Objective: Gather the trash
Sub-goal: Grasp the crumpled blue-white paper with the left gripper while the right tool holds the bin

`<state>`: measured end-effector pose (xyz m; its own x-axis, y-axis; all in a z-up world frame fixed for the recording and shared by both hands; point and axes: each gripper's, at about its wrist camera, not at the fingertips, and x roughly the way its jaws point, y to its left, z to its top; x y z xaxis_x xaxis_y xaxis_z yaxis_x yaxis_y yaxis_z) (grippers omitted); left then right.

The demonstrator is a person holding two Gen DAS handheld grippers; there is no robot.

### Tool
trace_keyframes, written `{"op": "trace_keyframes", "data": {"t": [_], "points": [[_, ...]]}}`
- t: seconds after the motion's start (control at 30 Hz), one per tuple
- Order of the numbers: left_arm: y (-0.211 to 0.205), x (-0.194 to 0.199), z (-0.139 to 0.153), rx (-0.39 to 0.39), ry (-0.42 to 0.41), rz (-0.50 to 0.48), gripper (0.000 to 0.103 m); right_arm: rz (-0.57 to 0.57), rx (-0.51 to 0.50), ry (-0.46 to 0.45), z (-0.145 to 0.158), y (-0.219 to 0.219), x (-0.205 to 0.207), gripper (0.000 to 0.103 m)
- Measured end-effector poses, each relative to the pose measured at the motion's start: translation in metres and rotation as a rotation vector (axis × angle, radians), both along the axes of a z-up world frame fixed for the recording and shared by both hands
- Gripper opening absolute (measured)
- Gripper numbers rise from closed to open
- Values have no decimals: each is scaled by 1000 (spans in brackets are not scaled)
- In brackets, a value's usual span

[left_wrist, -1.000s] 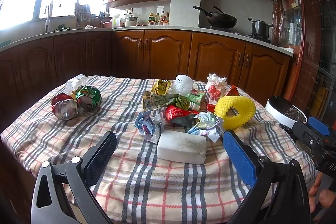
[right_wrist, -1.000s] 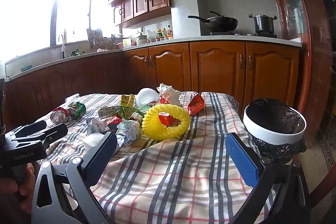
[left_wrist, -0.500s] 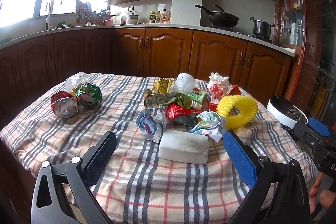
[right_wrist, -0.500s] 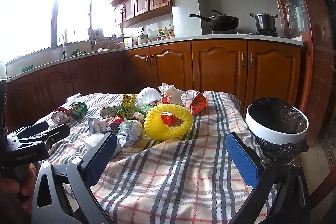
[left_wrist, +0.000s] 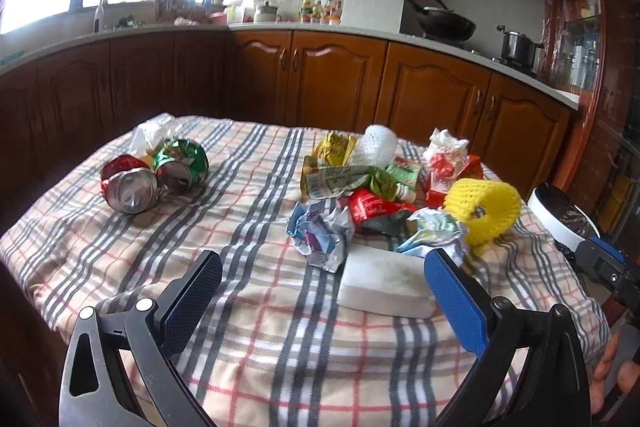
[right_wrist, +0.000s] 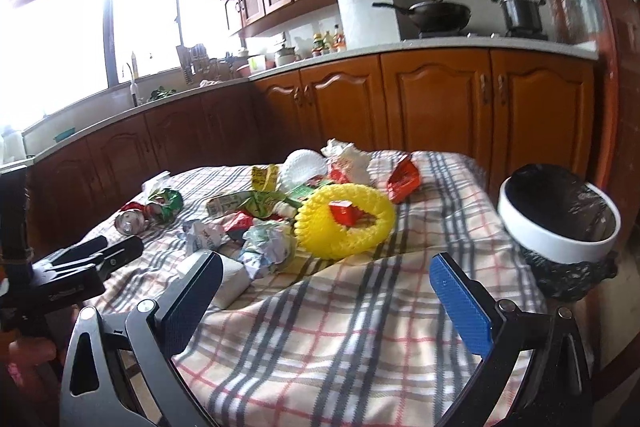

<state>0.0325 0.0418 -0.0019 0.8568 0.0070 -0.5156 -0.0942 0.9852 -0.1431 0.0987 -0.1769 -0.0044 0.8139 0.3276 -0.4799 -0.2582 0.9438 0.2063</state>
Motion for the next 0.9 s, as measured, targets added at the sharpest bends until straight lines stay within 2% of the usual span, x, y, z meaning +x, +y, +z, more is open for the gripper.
{"op": "trace_keyframes", "data": {"t": [0.13,0.27,0.4,0.5,0.63,0.7,0.77,0.83,0.87,0.9], "points": [[10,25,-1,-20,57,-16,101,60,81,73,-3,3,17,103],[21,55,-3,-47,119,-38,95,94,144,153,-11,12,39,101],[26,87,-7,-45,172,-68,89,155,153,224,-21,32,60,79],[26,108,-10,-32,199,-84,86,181,148,261,-28,43,73,69],[27,129,-18,-40,227,-103,85,184,130,298,-36,54,93,64],[27,138,-24,-42,244,-114,79,176,120,317,-42,56,102,63],[26,145,-30,-42,266,-125,60,170,105,336,-49,58,110,58],[26,150,-35,-46,277,-135,52,181,109,359,-55,60,116,44],[25,150,-35,-39,269,-136,46,189,112,366,-58,61,118,33],[25,150,-34,-34,259,-141,41,195,114,367,-58,62,117,30]]}}
